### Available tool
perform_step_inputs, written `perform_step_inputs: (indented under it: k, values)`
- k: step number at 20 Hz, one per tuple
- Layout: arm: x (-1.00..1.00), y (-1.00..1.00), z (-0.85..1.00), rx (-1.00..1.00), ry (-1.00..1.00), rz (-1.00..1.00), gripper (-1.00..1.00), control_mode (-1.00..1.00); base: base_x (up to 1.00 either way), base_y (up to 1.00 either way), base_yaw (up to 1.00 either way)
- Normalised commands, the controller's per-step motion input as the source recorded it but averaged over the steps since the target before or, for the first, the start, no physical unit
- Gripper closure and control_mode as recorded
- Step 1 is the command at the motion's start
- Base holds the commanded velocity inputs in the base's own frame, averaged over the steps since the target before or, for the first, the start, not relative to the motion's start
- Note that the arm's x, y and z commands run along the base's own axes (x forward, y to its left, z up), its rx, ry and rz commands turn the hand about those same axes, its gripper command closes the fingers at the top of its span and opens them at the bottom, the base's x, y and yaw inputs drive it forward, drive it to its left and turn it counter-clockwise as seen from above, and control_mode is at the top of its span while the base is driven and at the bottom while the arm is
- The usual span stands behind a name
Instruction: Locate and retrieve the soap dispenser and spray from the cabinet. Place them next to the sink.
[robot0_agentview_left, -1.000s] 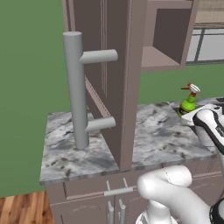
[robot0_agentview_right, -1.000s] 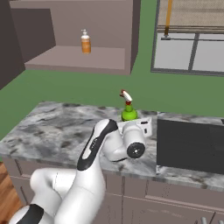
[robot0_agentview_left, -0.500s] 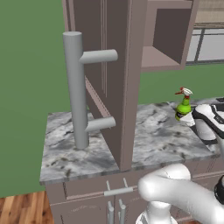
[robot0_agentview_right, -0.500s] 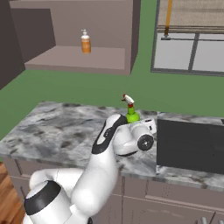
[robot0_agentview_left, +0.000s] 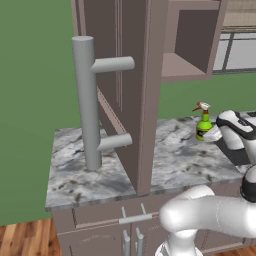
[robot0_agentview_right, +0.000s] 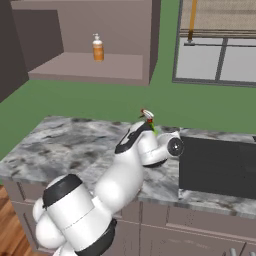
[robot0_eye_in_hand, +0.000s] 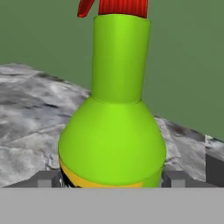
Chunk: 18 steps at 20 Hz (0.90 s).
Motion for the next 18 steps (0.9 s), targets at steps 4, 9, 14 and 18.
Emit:
perform_step_inputs:
  k: [4,9,14,18]
  values:
    - [0.2,-0.06,-0.24,0.0,0.01,0.19,1.0,-1.0,0.0,0.0,0.0]
    - [0.21,-0.1,-0.09,0.0,0.01,0.2,1.0,-1.0,0.0,0.0,0.0]
    - [0.23,-0.17,-0.18,0.0,0.0,0.2,1.0,-1.0,0.0,0.0,0.0]
    - [0.24,-0.18,-0.2,0.0,0.0,0.22,1.0,-1.0,0.0,0.0,0.0]
